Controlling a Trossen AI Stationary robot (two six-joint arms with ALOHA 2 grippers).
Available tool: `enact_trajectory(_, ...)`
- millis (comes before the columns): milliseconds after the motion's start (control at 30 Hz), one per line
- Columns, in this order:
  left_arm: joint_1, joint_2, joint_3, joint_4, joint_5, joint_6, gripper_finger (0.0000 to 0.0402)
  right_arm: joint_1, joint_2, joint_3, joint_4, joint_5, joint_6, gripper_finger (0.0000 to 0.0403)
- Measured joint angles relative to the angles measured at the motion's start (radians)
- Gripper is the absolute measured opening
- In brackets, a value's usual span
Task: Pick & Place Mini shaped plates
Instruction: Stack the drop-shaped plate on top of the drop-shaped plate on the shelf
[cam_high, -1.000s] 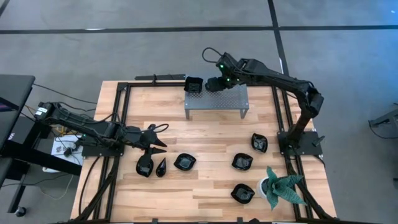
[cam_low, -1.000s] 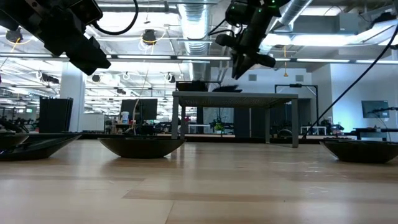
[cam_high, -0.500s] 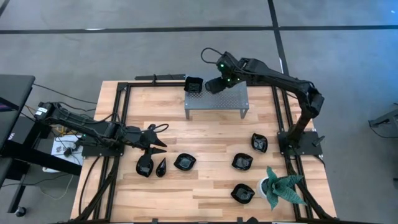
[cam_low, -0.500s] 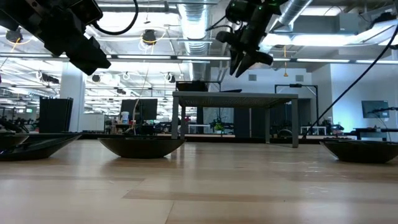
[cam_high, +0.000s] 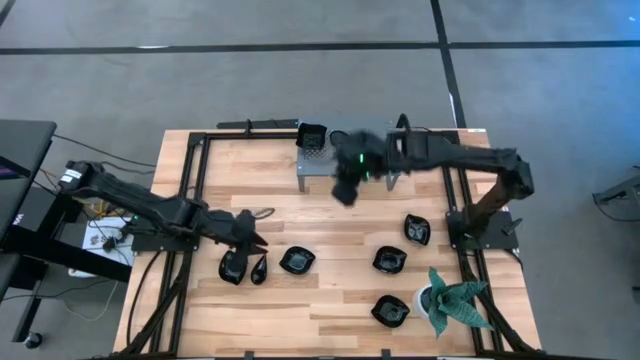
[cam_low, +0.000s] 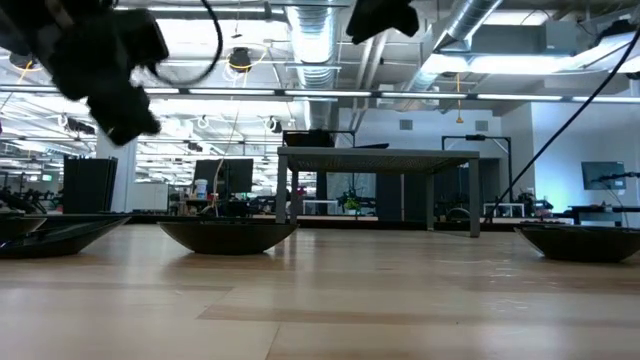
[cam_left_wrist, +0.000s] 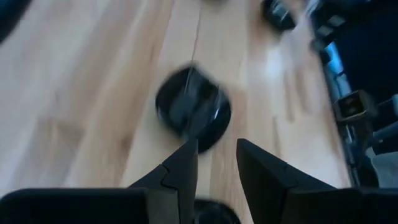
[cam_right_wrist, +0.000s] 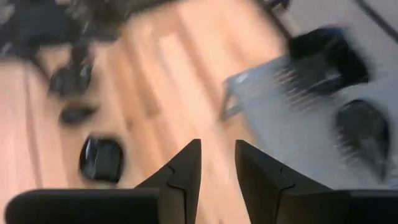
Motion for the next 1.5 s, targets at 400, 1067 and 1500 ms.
enact_trajectory(400,-0.025,0.266,0.000,-0.020,0.000,-0.127,0.0113,0.206,0.006,-0.438,0.533,-0.244,0.023,0.0093)
enact_trajectory(1067,-0.104,0.318,0.000,-0.105,-0.048,-0.155,0.0113,0.254,0.060,-0.586,1.054,-0.193,-0.063,0.0093)
enact_trajectory(1500,-0.104,0.349,0.000,-0.043,-0.039,-0.154,0.0055,0.204,0.160,-0.585,1.106,-0.204,-0.063,0.0119)
